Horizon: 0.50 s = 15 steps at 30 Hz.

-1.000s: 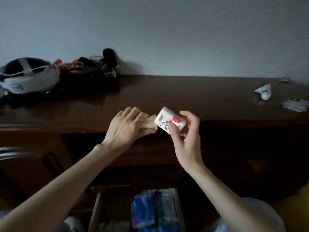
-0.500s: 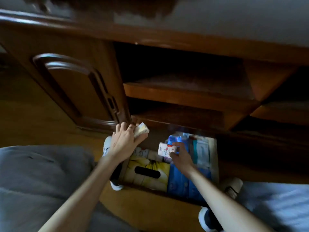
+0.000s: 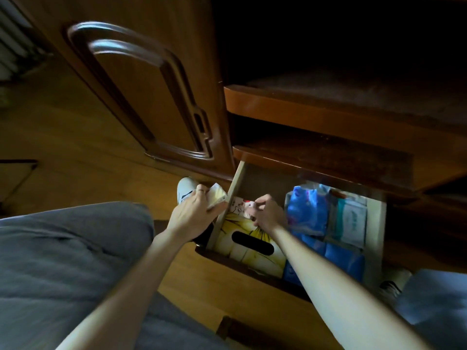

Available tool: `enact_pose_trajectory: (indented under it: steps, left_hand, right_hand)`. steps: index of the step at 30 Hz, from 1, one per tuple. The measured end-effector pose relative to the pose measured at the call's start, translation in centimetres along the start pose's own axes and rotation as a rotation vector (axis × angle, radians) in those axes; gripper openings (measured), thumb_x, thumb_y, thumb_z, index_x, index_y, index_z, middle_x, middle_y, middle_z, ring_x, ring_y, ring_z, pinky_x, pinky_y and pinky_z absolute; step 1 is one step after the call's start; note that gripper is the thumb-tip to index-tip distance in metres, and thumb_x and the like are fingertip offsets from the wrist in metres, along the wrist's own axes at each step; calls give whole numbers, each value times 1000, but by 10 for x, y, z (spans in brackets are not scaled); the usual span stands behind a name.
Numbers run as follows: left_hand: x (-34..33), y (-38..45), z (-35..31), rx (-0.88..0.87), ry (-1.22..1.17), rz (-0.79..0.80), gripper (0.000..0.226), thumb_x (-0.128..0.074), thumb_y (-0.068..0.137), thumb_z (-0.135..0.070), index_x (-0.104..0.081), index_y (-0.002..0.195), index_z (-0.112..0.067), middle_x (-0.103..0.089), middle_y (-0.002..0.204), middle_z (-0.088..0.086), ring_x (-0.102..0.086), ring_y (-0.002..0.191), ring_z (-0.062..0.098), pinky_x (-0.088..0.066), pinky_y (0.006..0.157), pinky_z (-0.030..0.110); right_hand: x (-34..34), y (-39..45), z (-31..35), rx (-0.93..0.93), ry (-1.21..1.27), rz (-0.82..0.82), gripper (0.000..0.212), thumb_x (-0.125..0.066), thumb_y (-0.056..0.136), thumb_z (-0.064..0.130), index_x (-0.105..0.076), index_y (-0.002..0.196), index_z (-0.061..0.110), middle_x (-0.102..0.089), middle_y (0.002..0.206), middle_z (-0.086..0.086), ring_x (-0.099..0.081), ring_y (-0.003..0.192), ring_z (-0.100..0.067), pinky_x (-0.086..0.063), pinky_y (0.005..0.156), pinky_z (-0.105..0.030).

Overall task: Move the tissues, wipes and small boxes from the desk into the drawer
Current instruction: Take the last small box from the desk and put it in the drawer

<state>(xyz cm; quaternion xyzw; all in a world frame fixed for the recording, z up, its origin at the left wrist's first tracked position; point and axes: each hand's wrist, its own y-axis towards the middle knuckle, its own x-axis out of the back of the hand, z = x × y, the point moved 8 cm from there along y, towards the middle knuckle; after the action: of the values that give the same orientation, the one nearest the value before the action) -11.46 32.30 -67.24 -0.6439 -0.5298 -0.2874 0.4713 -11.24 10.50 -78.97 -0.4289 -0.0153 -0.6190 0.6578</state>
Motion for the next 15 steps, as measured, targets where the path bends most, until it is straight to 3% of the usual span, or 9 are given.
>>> enact_pose_trajectory:
  steps: [2,4,6,9,12,15]
  left_hand:
    - [1,2,-3,-15,19,-18,68,-53,86,-71,-45,127,-18,-66,111,4,-66,94,28,-39,65,33]
    - [-1,1,-6,-42,36,-19,70,-55,86,-70,-45,130,-16,-63,114,5,-64,97,27,-40,67,33]
    - [-4,0,-9,-78,48,0,72,-58,86,-66,-43,134,-15,-58,117,5,-61,102,27,-41,71,33]
    - [-15,-2,-20,-143,63,40,68,-65,87,-53,-42,137,-14,-52,123,7,-56,111,30,-44,79,37]
    - [-29,-3,-35,-193,57,84,69,-69,87,-46,-39,140,-15,-48,127,7,-53,118,31,-42,81,39]
    - [-45,-4,-52,-259,60,136,69,-74,84,-41,-41,139,-16,-46,122,5,-54,116,31,-43,79,37]
  right_hand:
    - [2,3,-1,44,-131,-49,20,-69,89,49,-64,94,30,-70,88,13,-68,83,-13,-45,69,-29]
    - [3,8,0,71,-173,-28,19,-69,88,49,-69,95,32,-73,94,10,-68,91,-15,-43,70,-28]
    - [4,12,-3,70,-192,50,31,-66,90,51,-73,113,31,-74,108,8,-67,101,-16,-43,76,-29]
    - [16,9,-6,106,-129,79,49,-58,95,54,-61,138,30,-70,122,8,-63,108,-14,-48,88,-32]
    - [32,-6,-1,151,181,98,30,-59,92,63,-68,116,48,-68,105,29,-63,102,0,-46,76,-18]
    - [26,-26,18,228,334,346,22,-61,86,71,-67,105,61,-66,102,38,-60,99,16,-47,78,-15]
